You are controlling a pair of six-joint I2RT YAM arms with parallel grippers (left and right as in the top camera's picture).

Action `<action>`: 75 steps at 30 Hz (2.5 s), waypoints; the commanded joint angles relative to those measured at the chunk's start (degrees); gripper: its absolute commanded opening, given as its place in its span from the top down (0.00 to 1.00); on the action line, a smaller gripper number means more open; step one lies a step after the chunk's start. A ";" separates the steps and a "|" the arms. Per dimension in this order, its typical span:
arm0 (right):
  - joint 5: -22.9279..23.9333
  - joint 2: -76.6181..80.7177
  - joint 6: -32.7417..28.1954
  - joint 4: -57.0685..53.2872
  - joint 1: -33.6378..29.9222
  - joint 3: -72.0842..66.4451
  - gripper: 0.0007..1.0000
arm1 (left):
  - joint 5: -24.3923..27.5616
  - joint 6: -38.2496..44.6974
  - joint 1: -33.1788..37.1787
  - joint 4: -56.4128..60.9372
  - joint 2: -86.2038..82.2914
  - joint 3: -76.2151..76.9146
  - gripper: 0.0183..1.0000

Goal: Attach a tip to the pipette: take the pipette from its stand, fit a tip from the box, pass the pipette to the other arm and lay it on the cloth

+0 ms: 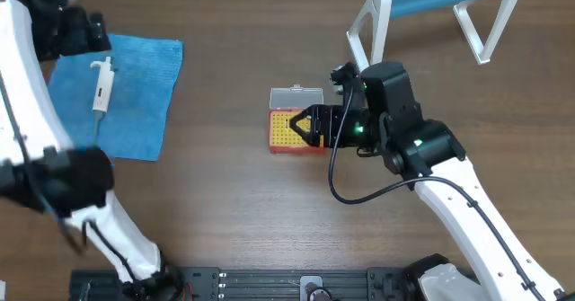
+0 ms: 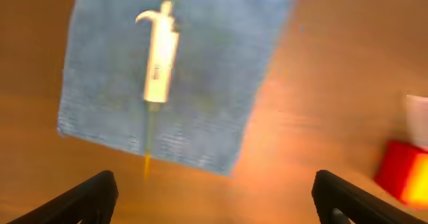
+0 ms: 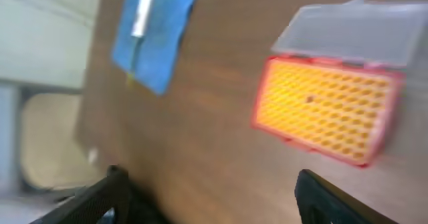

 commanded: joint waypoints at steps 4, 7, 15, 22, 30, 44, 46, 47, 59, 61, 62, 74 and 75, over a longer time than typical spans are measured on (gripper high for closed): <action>9.18 -20.72 -22.95 -5.81 -13.07 0.55 0.20 | -6.19 -19.30 -23.98 -0.42 -37.31 -25.77 0.06; 9.16 -33.11 -36.52 -16.57 -23.50 0.55 0.20 | -6.71 -30.82 -28.74 -0.42 -52.28 -41.51 0.06; 16.61 -56.28 -41.57 -29.92 -28.96 -0.13 0.21 | 2.08 -30.64 -28.83 -0.42 -70.47 -50.29 0.06; 12.92 -70.60 -29.90 -26.18 -28.87 -6.58 0.20 | -5.03 -21.94 -28.81 14.08 -85.44 -58.01 0.06; 7.78 -70.66 -22.21 -23.63 -28.87 -19.19 0.20 | -2.51 -12.61 -28.83 29.09 -90.71 -78.77 0.06; 9.75 -70.77 -14.78 -20.70 -28.87 -29.05 0.20 | -3.93 -12.68 -28.76 34.56 -90.71 -92.67 0.06; 9.75 -70.77 -14.78 -20.68 -28.87 -29.05 0.20 | -3.93 -12.68 -28.76 34.56 -90.71 -92.67 0.06; 9.75 -70.75 -14.78 -20.68 -28.87 -29.05 0.20 | -3.93 -12.66 -28.76 34.56 -90.71 -92.67 0.06; 39.17 -72.35 -24.70 -8.96 -24.20 -31.08 0.20 | -3.93 -12.66 -28.76 34.56 -90.71 -92.67 0.06; 39.78 -72.35 -24.70 -4.66 -22.12 -33.92 0.20 | -3.93 -12.66 -28.76 34.56 -90.71 -92.67 0.06; 39.36 -72.35 -24.68 0.44 -21.70 -37.27 0.20 | -3.93 -12.68 -28.76 34.56 -90.71 -92.67 0.06; 30.71 -72.37 -25.97 23.78 -21.29 -56.41 0.20 | -3.93 -12.68 -28.76 34.56 -90.71 -92.67 0.06; 30.71 -72.37 -25.97 23.78 -21.29 -56.41 0.20 | -3.93 -12.68 -28.76 34.56 -90.71 -92.67 0.06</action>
